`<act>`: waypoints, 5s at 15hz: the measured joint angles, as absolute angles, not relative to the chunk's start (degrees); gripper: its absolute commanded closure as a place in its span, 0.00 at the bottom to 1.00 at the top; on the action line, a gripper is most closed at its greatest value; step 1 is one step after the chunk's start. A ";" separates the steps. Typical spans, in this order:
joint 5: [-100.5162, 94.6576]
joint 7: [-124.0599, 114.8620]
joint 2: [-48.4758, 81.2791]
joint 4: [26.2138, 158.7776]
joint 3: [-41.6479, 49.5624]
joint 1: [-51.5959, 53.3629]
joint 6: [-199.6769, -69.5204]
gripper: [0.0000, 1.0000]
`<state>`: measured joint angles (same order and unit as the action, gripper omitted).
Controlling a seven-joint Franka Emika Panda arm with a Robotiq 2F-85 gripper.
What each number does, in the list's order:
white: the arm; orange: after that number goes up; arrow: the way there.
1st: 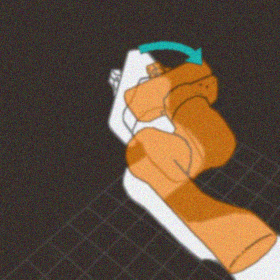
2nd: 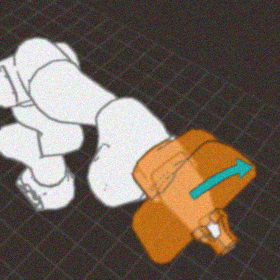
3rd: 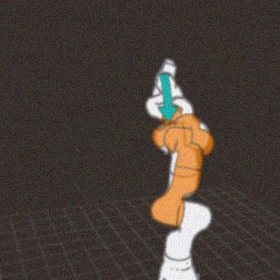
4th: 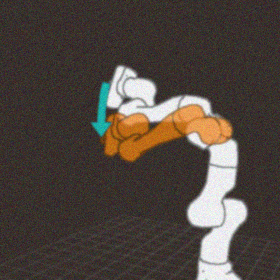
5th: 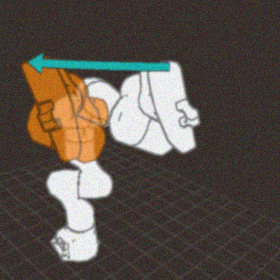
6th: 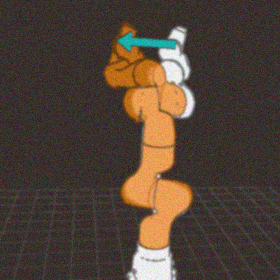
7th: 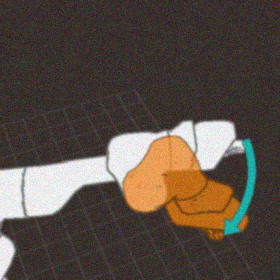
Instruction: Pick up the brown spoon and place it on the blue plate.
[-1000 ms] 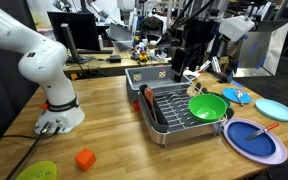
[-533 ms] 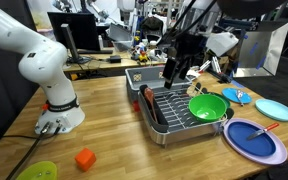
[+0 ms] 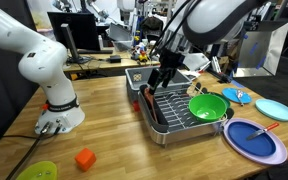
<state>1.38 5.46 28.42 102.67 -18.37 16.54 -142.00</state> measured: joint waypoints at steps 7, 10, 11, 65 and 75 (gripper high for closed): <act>2.39 10.03 35.48 95.43 -17.90 15.72 -140.82 0.00; 2.38 11.44 37.99 92.48 -17.81 15.73 -139.16 0.00; 2.37 11.84 38.67 91.53 -17.81 15.75 -138.51 0.00; 3.78 15.73 29.16 90.08 -19.73 14.83 -140.53 0.97; -14.82 -9.21 9.49 115.37 -8.24 17.26 -155.76 0.97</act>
<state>-14.82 -9.21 9.49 115.37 -8.24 17.26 -155.76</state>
